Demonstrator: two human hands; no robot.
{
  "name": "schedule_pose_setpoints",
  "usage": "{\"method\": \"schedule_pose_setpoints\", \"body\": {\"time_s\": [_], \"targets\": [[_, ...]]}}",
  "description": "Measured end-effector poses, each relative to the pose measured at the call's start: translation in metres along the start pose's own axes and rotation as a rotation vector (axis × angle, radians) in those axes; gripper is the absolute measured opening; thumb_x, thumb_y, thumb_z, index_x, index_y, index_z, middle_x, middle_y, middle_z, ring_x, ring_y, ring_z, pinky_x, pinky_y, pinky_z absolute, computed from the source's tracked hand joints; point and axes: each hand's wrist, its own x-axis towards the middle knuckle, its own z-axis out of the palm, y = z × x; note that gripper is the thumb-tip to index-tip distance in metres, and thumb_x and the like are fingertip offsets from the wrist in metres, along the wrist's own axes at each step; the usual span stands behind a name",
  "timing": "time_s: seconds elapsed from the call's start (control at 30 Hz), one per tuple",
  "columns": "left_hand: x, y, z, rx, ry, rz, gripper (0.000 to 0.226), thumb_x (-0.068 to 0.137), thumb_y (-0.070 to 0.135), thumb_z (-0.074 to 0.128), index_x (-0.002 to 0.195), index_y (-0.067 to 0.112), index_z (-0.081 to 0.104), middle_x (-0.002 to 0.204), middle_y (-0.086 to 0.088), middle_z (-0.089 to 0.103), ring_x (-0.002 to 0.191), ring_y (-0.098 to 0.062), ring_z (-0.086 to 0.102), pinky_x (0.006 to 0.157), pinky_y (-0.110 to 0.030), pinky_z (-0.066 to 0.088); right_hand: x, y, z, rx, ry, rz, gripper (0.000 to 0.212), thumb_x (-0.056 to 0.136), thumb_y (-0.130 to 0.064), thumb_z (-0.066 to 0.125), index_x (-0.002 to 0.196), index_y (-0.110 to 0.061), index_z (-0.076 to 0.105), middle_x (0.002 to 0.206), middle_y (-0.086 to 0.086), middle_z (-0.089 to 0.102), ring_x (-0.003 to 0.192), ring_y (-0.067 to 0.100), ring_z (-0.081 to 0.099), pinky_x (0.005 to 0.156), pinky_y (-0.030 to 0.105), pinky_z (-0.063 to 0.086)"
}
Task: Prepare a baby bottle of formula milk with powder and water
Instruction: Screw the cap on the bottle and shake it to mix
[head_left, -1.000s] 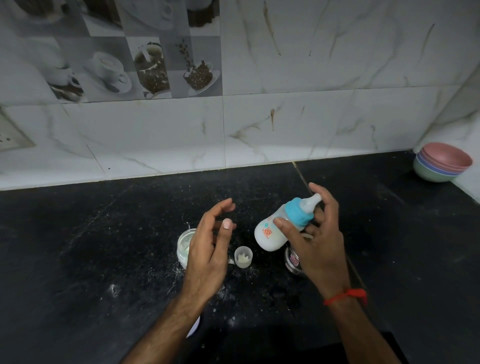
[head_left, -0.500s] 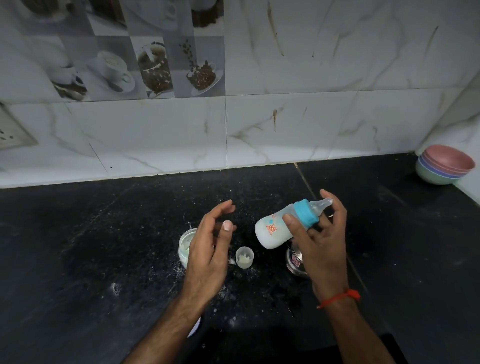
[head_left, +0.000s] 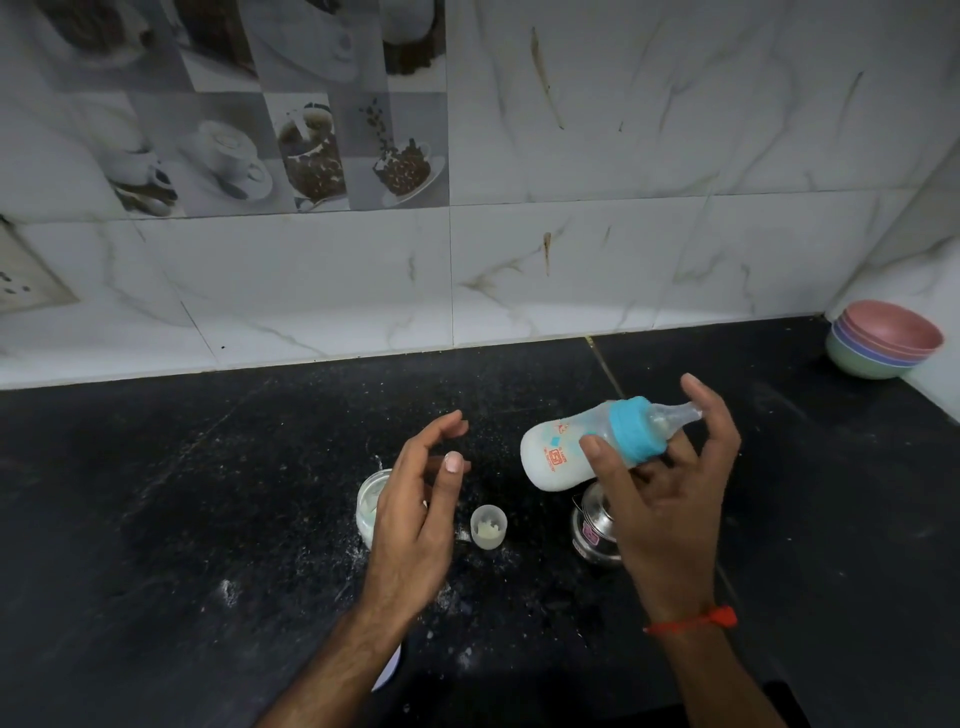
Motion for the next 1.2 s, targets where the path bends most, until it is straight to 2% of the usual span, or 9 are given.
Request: {"method": "schedule_pose_setpoints", "body": {"time_s": [0.1, 0.2, 0.27, 0.37, 0.53, 0.7, 0.87, 1.07, 1.2], "targets": [[0.0, 0.0, 0.0, -0.009, 0.006, -0.001, 0.043, 0.104, 0.039, 0.046, 0.145, 0.029, 0.054, 0.139, 0.015, 0.064, 0.112, -0.01, 0.071, 0.092, -0.015, 0.052, -0.006, -0.003, 0.004, -0.146, 0.011, -0.29, 0.083, 0.083, -0.013, 0.084, 0.142, -0.045, 0.036, 0.142, 0.015, 0.053, 0.125, 0.033, 0.063, 0.098, 0.043, 0.058], [-0.001, 0.001, 0.001, -0.012, 0.006, 0.004, 0.043, 0.103, 0.035, 0.047, 0.145, 0.027, 0.054, 0.139, 0.013, 0.064, 0.112, -0.01, 0.071, 0.091, -0.014, 0.052, -0.002, 0.009, 0.002, -0.439, -0.126, -0.325, 0.078, 0.082, -0.017, 0.086, 0.146, -0.024, 0.042, 0.147, -0.033, 0.042, 0.133, 0.003, 0.053, 0.107, 0.029, 0.051], [-0.002, 0.003, 0.002, -0.004, -0.004, 0.013, 0.043, 0.103, 0.034, 0.047, 0.145, 0.027, 0.054, 0.139, 0.013, 0.064, 0.111, -0.007, 0.071, 0.09, -0.013, 0.052, -0.003, 0.014, 0.0, -0.508, -0.273, -0.161, 0.08, 0.084, -0.024, 0.083, 0.148, -0.037, 0.038, 0.144, -0.042, 0.039, 0.135, -0.001, 0.05, 0.109, 0.033, 0.049], [-0.003, 0.004, 0.002, -0.009, -0.009, 0.021, 0.043, 0.103, 0.033, 0.047, 0.145, 0.025, 0.054, 0.139, 0.012, 0.064, 0.111, -0.006, 0.071, 0.089, -0.012, 0.052, -0.003, 0.004, 0.001, -0.49, -0.23, -0.186, 0.079, 0.084, -0.028, 0.081, 0.147, -0.043, 0.035, 0.145, -0.038, 0.043, 0.132, 0.007, 0.056, 0.103, 0.036, 0.054], [-0.003, 0.005, 0.002, -0.028, 0.005, 0.011, 0.042, 0.103, 0.032, 0.047, 0.144, 0.026, 0.055, 0.138, 0.012, 0.065, 0.11, -0.008, 0.071, 0.087, -0.011, 0.051, 0.006, -0.027, 0.002, -0.326, -0.023, -0.554, 0.074, 0.082, 0.001, 0.083, 0.139, -0.01, 0.037, 0.148, -0.03, 0.041, 0.121, 0.038, 0.062, 0.101, 0.044, 0.057], [-0.004, 0.009, 0.004, -0.014, -0.016, 0.031, 0.043, 0.103, 0.033, 0.047, 0.145, 0.025, 0.054, 0.138, 0.013, 0.065, 0.112, -0.006, 0.07, 0.088, -0.012, 0.051, 0.0, 0.008, -0.006, -0.604, -0.323, -0.145, 0.078, 0.087, -0.036, 0.078, 0.146, -0.058, 0.031, 0.142, -0.035, 0.046, 0.13, -0.008, 0.05, 0.107, 0.035, 0.049], [-0.005, 0.004, 0.003, -0.008, 0.0, 0.019, 0.043, 0.103, 0.034, 0.047, 0.145, 0.025, 0.055, 0.139, 0.013, 0.065, 0.111, -0.007, 0.071, 0.088, -0.013, 0.052, 0.005, -0.02, 0.004, -0.384, -0.05, -0.433, 0.08, 0.084, -0.004, 0.084, 0.146, -0.02, 0.036, 0.149, -0.012, 0.049, 0.13, 0.024, 0.06, 0.102, 0.04, 0.057], [-0.008, 0.008, 0.005, -0.026, -0.025, 0.02, 0.042, 0.104, 0.035, 0.047, 0.145, 0.029, 0.054, 0.139, 0.015, 0.064, 0.116, -0.008, 0.069, 0.092, -0.013, 0.052, 0.002, 0.006, 0.001, -0.651, -0.343, -0.193, 0.076, 0.089, -0.031, 0.078, 0.149, -0.046, 0.035, 0.141, -0.027, 0.047, 0.128, -0.02, 0.043, 0.109, 0.024, 0.044], [-0.005, 0.004, 0.003, -0.022, 0.0, 0.017, 0.043, 0.104, 0.033, 0.047, 0.145, 0.025, 0.055, 0.139, 0.013, 0.065, 0.112, -0.007, 0.071, 0.089, -0.013, 0.053, 0.007, -0.013, 0.003, -0.434, -0.134, -0.323, 0.084, 0.085, -0.013, 0.083, 0.149, -0.041, 0.036, 0.148, -0.003, 0.053, 0.131, 0.022, 0.061, 0.102, 0.041, 0.057]]}}
